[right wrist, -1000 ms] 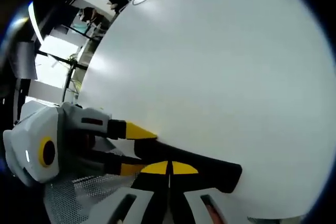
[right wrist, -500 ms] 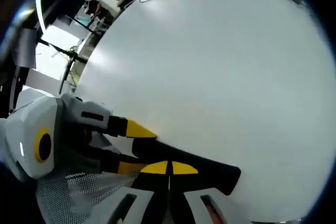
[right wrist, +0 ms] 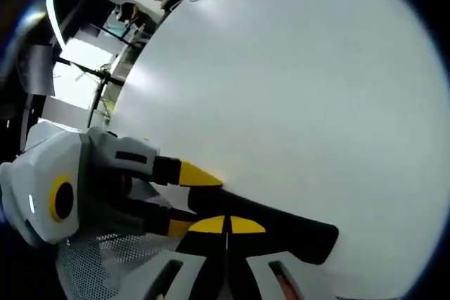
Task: Press the specified remote control buttons in sequence, fully releasing each button before pressing the next.
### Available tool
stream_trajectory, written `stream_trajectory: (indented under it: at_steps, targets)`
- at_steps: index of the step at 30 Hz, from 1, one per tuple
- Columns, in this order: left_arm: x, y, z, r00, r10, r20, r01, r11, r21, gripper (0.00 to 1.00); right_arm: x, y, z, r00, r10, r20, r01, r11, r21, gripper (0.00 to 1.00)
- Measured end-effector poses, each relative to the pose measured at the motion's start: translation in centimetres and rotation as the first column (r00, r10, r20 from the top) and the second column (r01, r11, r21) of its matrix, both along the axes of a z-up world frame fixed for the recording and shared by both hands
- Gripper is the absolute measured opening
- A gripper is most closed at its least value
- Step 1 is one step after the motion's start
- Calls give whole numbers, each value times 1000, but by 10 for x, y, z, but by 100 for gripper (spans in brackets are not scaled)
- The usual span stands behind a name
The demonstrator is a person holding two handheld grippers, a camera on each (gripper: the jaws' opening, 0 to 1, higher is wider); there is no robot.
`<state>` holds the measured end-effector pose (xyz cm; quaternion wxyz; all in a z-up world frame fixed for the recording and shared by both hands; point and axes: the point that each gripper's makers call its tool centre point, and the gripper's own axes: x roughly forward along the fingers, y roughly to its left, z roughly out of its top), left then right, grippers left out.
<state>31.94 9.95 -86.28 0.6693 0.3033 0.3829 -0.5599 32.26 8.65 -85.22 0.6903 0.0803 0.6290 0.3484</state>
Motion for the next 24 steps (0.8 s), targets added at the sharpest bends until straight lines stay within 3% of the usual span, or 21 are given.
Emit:
stream_trajectory:
  at_steps: [9,13,24]
  targets:
    - [0,0,0,1000,2,0,-2,1000,-1,25,2,-1,0,1000,-27,-12,27,1000,7,0]
    - [1,-1,0,1000,19,-9,-19,1000,-9,24,6,-4,0,999,-31,21,31,999,-14,0]
    - [0,-1,0,1000,-8,5,8,1000,2,25,3,1,0,983,88,161,-78,995,-69,0]
